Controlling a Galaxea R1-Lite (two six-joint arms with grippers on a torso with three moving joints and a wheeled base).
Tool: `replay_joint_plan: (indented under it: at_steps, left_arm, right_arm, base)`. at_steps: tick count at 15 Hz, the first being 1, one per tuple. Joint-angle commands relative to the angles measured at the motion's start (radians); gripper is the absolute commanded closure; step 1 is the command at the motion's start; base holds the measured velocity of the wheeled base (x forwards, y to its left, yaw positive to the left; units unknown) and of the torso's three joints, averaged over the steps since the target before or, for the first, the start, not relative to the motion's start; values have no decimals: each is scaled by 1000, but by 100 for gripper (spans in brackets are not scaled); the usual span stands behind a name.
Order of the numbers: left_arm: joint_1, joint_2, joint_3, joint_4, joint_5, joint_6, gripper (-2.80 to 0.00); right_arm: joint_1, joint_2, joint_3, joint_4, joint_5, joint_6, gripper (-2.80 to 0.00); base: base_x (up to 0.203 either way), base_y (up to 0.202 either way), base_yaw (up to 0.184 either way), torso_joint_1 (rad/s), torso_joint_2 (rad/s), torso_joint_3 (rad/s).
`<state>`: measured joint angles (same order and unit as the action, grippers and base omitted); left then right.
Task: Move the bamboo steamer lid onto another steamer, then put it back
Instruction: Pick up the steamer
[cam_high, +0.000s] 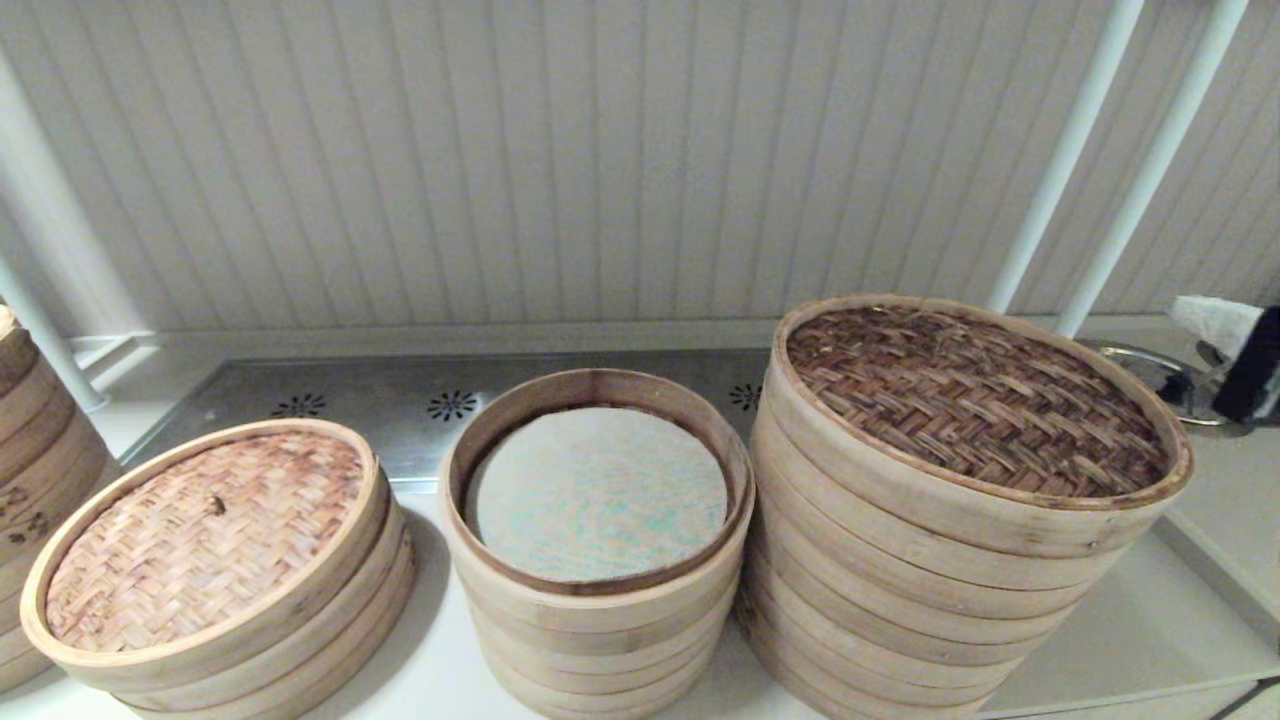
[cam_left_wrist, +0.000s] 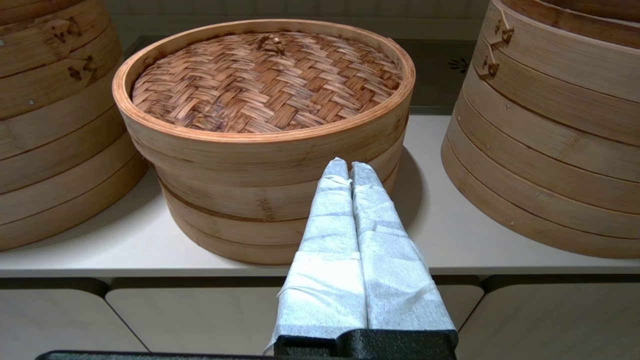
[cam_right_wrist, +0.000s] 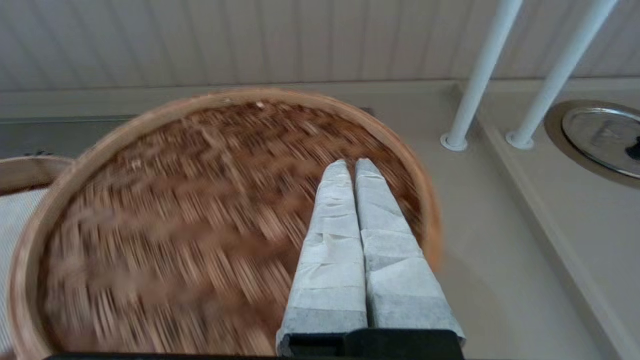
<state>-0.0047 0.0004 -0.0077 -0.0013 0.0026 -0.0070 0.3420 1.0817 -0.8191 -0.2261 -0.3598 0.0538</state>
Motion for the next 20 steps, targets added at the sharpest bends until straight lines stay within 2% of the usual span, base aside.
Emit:
replay_joint_plan:
  at_steps: [1, 4, 5, 15, 20]
  left_arm:
    - [0, 1, 0, 0, 0, -1, 0]
    - [0, 0, 0, 0, 0, -1, 0]
    - [0, 0, 0, 0, 0, -1, 0]
    - [0, 0, 0, 0, 0, -1, 0]
    - [0, 0, 0, 0, 0, -1, 0]
  right_arm:
    - [40, 100, -62, 14, -19, 1, 0]
    - [52, 146, -90, 17, -17, 3, 0]
    - [51, 165, -99, 18, -17, 3, -280]
    - [75, 242, -92, 16, -3, 36, -280]
    - [78, 282, -91, 11, 42, 60, -280]
  base:
    - [0, 0, 0, 0, 0, 0]
    - [0, 0, 0, 0, 0, 0]
    - [0, 0, 0, 0, 0, 0]
    - [0, 0, 0, 0, 0, 0]
    - [0, 0, 0, 0, 0, 0]
